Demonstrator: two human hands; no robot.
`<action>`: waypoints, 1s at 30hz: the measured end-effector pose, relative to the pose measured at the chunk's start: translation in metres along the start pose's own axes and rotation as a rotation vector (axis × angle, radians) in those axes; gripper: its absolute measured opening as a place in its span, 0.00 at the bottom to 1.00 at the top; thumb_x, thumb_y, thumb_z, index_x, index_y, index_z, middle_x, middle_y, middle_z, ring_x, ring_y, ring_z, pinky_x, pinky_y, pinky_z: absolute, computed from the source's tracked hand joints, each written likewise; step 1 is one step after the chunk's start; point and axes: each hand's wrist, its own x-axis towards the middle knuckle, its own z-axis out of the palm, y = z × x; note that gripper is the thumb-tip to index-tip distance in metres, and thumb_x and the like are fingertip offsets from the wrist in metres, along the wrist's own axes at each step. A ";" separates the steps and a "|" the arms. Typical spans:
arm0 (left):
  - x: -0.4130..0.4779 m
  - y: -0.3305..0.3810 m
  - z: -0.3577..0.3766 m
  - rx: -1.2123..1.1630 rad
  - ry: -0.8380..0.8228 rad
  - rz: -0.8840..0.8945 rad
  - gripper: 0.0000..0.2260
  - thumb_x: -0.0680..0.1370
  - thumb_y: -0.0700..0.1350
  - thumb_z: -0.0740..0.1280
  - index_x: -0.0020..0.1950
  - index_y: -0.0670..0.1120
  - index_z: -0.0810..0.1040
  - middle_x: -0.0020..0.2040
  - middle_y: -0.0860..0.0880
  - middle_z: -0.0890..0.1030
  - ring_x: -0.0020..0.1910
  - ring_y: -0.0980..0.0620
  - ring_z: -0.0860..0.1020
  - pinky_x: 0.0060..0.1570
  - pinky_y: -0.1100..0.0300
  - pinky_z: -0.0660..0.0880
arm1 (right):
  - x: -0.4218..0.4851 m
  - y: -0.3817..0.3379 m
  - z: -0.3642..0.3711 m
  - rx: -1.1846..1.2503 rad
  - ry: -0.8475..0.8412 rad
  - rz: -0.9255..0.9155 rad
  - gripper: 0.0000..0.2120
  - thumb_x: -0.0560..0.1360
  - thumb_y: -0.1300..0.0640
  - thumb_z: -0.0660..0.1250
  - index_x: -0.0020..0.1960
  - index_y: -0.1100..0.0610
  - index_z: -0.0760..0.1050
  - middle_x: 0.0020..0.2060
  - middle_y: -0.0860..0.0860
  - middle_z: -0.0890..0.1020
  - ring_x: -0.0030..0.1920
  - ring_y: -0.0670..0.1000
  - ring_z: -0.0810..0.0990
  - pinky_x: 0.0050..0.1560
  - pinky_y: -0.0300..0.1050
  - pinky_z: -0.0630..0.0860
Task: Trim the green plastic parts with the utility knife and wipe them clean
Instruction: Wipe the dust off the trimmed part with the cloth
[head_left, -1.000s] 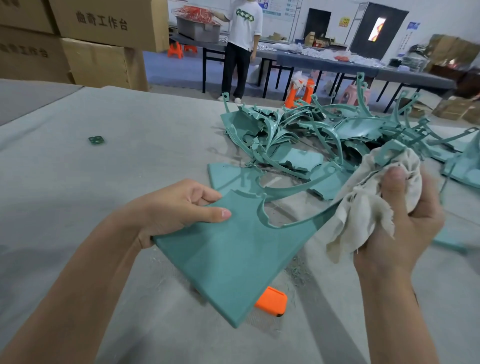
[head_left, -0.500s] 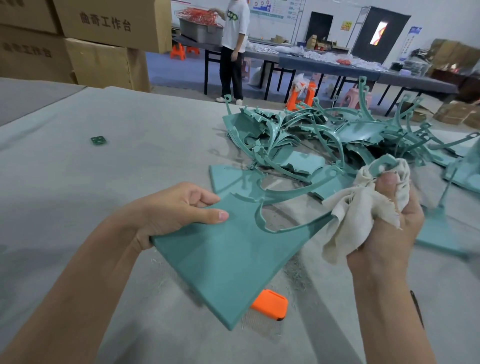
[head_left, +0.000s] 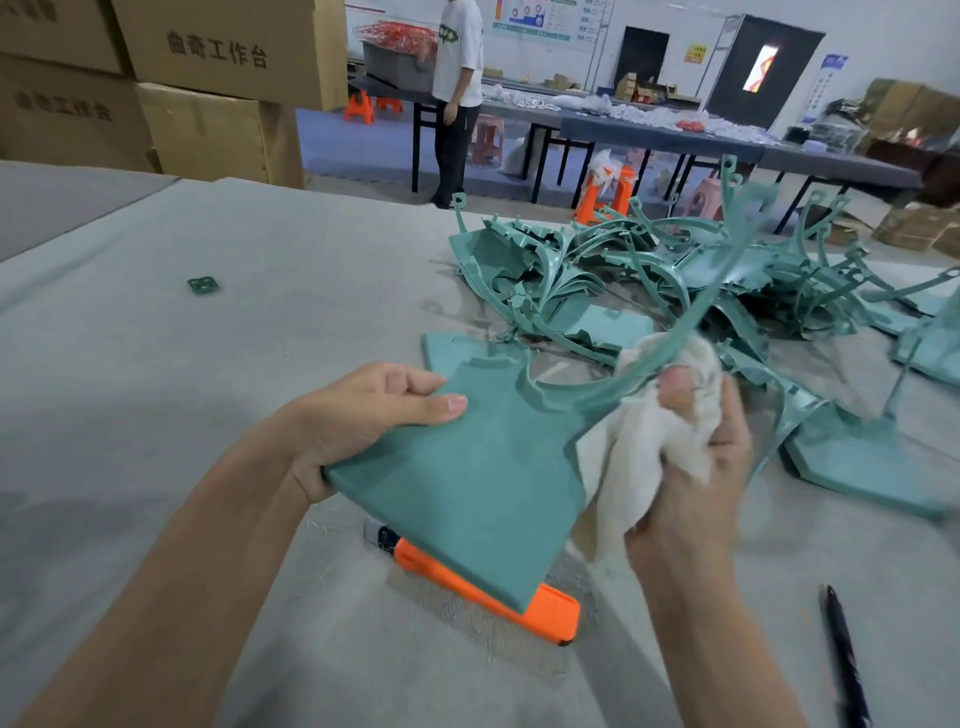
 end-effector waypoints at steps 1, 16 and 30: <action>0.000 0.002 0.001 -0.030 0.054 0.029 0.14 0.71 0.44 0.74 0.54 0.39 0.83 0.51 0.37 0.83 0.41 0.46 0.84 0.40 0.58 0.81 | -0.006 0.008 0.001 0.007 -0.093 0.017 0.05 0.76 0.54 0.67 0.46 0.55 0.75 0.37 0.50 0.79 0.35 0.48 0.76 0.36 0.40 0.75; -0.006 0.018 0.001 -0.166 0.553 0.398 0.06 0.79 0.39 0.65 0.49 0.42 0.82 0.42 0.45 0.86 0.36 0.51 0.84 0.33 0.62 0.79 | -0.023 0.017 0.007 -0.489 -0.460 0.068 0.12 0.76 0.56 0.68 0.35 0.55 0.73 0.28 0.50 0.71 0.30 0.46 0.67 0.32 0.39 0.64; -0.005 0.008 -0.017 -0.182 0.339 0.189 0.13 0.69 0.48 0.69 0.47 0.43 0.86 0.47 0.42 0.85 0.39 0.49 0.85 0.35 0.61 0.80 | -0.004 0.005 -0.003 -0.084 -0.357 0.482 0.04 0.73 0.55 0.60 0.43 0.55 0.72 0.34 0.55 0.76 0.33 0.48 0.77 0.34 0.38 0.77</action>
